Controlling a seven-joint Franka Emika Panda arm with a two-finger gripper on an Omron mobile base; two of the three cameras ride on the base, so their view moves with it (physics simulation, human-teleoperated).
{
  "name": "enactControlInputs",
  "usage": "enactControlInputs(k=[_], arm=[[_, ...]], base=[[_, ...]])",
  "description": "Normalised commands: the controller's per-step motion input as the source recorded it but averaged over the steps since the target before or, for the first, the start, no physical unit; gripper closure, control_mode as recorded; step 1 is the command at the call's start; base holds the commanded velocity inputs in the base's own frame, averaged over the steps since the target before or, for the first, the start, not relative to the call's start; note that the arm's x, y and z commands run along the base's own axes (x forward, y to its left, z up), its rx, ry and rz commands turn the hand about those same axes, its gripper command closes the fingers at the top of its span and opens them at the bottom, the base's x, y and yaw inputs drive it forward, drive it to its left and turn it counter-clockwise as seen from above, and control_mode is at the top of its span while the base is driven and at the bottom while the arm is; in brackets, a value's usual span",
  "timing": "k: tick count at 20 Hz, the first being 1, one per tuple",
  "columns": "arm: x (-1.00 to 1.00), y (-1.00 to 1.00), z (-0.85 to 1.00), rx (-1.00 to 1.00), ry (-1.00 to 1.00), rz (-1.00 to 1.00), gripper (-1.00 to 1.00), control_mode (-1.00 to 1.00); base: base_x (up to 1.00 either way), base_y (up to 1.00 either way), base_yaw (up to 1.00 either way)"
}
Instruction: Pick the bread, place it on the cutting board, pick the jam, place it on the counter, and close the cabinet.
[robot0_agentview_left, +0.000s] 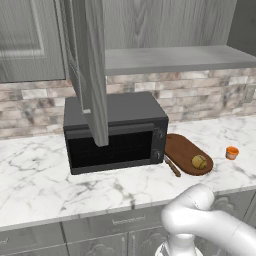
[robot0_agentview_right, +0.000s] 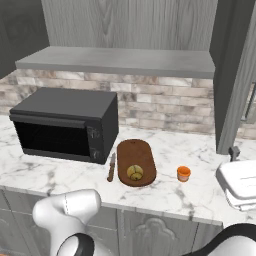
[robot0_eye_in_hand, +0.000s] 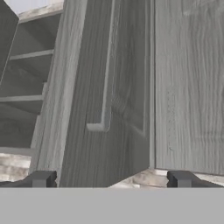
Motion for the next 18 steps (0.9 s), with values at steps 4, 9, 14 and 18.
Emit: enactControlInputs(k=[4, 9, 14, 18], arm=[[0.21, -0.14, 0.09, 0.03, 0.0, 0.04, -1.0, -1.0], [0.17, -0.15, 0.07, 0.03, 0.0, 0.05, -1.0, -1.0], [0.05, -0.09, 0.03, 0.01, 0.0, 0.03, -1.0, -1.0], [0.0, 0.02, 0.0, 0.0, 0.0, 0.0, -1.0, -1.0]], base=[[0.0, 0.0, 0.0], [0.0, 0.0, 0.0], [0.0, 0.0, 0.0], [0.0, 0.0, 0.0]])
